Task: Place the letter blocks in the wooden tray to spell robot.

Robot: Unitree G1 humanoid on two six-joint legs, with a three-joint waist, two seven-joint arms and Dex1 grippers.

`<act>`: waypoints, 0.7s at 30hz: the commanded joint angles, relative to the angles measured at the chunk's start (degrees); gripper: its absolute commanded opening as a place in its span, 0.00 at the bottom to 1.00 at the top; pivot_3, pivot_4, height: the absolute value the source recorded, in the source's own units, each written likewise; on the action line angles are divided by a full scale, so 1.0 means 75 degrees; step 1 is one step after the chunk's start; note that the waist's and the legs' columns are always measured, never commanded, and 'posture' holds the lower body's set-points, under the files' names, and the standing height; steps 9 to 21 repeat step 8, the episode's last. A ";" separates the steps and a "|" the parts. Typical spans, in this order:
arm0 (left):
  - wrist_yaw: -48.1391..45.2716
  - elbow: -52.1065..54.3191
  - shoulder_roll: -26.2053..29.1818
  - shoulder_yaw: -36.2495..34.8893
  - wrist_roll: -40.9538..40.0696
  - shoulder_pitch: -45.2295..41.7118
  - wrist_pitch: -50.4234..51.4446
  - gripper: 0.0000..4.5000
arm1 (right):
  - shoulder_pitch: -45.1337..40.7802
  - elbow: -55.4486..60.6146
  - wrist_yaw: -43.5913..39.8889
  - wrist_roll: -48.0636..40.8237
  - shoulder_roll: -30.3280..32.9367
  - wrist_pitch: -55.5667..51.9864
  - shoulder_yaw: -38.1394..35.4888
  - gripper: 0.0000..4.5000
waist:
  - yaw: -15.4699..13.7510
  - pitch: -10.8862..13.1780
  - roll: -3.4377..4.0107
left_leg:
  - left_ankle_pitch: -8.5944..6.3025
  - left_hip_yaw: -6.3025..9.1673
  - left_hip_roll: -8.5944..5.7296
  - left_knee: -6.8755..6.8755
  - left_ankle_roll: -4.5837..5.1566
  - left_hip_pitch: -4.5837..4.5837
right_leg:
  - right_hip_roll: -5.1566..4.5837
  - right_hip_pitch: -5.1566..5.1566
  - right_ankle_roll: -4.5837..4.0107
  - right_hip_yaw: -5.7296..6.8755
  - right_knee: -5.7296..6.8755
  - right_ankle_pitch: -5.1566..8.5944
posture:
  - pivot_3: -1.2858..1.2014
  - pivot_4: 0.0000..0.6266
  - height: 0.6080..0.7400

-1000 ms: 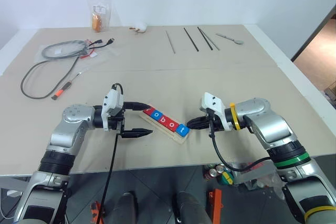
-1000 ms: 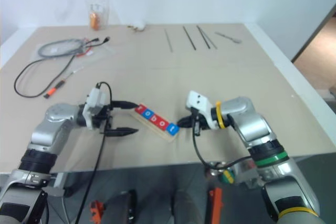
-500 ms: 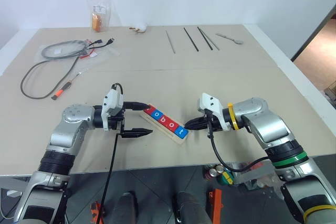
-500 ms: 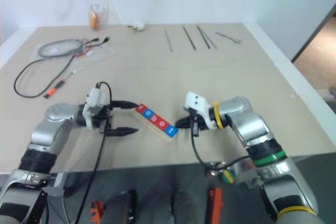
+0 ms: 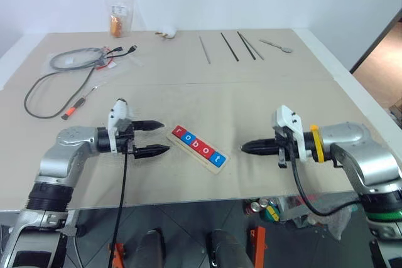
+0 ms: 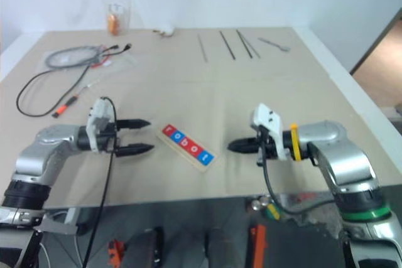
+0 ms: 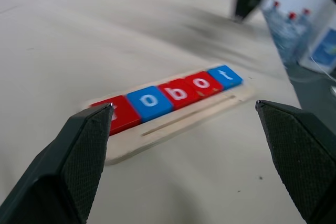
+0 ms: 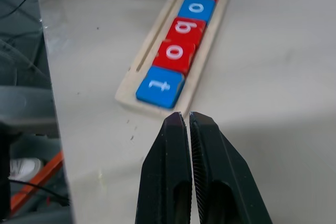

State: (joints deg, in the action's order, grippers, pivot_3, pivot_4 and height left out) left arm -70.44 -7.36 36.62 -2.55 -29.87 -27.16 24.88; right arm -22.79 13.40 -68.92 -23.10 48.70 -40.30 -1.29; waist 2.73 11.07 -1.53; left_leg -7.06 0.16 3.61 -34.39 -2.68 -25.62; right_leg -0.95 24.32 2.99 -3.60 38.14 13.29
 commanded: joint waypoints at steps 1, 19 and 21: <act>0.0263 0.0405 0.0203 -0.0508 -0.0393 0.0005 0.0494 1.00 | 0.0121 0.0451 0.0366 -0.0334 0.0162 -0.0183 -0.0628 0.03 | 0.0001 0.0000 0.0000 | 0.0000 0.0000 0.0000 -0.0001 0.0000 0.0002 | 0.0000 0.0000 -0.0002 0.0000 0.0000 -0.0004 | 0.52 0.24 1.00; 0.0355 0.0687 0.0441 -0.0662 -0.0423 0.0324 0.0629 1.00 | 0.0315 0.0382 0.0842 -0.0469 0.0144 -0.0156 -0.0761 0.03 | -0.0003 -0.0001 -0.0002 | 0.0001 -0.0009 -0.0004 -0.0011 0.0001 0.0012 | -0.0013 -0.0007 -0.0019 0.0000 -0.0001 -0.0019 | 0.52 0.24 1.00; 0.0355 0.0687 0.0441 -0.0662 -0.0423 0.0324 0.0629 1.00 | 0.0315 0.0382 0.0842 -0.0469 0.0144 -0.0156 -0.0761 0.03 | -0.0003 -0.0001 -0.0002 | 0.0001 -0.0009 -0.0004 -0.0011 0.0001 0.0012 | -0.0013 -0.0007 -0.0019 0.0000 -0.0001 -0.0019 | 0.52 0.24 1.00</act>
